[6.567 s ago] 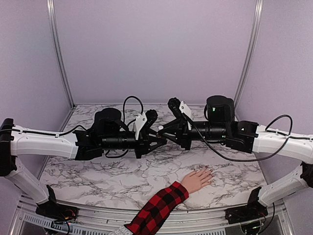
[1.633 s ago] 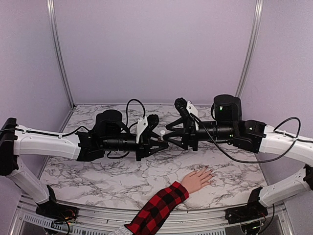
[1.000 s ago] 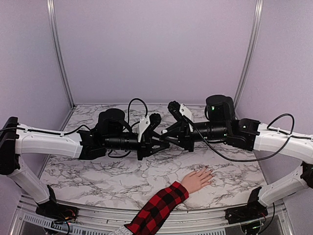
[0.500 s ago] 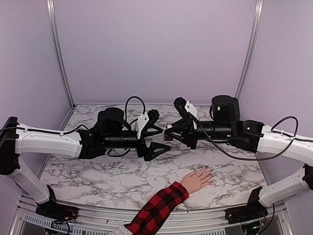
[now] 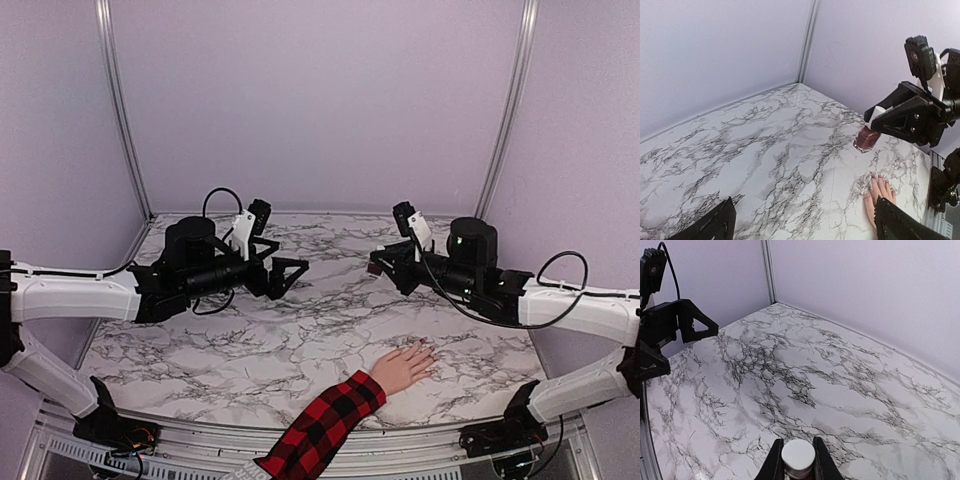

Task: Paint the nails
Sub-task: Set down the nail polish bottle at the center of the board.

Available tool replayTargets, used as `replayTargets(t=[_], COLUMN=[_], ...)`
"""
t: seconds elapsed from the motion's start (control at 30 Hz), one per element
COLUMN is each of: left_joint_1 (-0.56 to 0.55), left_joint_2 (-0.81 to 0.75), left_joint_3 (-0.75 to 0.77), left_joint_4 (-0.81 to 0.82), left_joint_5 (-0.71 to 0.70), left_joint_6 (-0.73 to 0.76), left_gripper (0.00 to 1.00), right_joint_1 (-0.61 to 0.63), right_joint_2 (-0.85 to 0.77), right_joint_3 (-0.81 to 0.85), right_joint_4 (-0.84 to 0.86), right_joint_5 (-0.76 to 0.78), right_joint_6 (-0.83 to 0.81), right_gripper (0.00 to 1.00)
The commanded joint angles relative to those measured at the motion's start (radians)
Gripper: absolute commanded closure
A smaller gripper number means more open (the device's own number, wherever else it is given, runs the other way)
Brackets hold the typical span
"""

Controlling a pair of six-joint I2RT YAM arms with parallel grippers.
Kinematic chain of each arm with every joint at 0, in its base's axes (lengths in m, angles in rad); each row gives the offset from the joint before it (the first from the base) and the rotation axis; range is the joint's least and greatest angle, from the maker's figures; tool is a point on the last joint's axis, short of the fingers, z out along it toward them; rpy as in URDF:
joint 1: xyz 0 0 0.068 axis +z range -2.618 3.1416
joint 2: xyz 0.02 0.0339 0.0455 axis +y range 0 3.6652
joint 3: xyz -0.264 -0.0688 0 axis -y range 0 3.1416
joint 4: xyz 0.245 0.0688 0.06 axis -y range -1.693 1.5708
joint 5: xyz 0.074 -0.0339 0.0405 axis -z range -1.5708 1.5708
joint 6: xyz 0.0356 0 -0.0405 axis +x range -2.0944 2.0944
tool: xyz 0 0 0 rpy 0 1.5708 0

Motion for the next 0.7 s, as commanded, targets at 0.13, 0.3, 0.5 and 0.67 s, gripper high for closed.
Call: replayTargets(t=[0.13, 0.3, 0.5, 0.67], left_joint_1=[0.032, 0.050, 0.072, 0.078], left_joint_2=[-0.053, -0.074, -0.105, -0.104], left_joint_3=[-0.052, -0.082, -0.113, -0.121], left_joint_4=[0.052, 0.052, 0.051, 0.053], left_joint_5=[-0.127, -0.155, -0.168, -0.166], left_joint_6=[-0.093, -0.114, -0.126, -0.131], left_gripper=[0.01, 0.01, 0.01, 0.01], right_joint_1=[-0.010, -0.002, 0.034, 0.050], right_joint_2=[0.245, 0.441, 0.601, 0.688], right_joint_3=[-0.002, 0.028, 0.073, 0.094], right_joint_4=[0.300, 0.419, 0.481, 0.535], right_joint_5=[0.016, -0.143, -0.181, -0.195], right_joint_6=[0.037, 0.038, -0.005, -0.014], right_gripper=[1.00, 1.00, 1.00, 1.00])
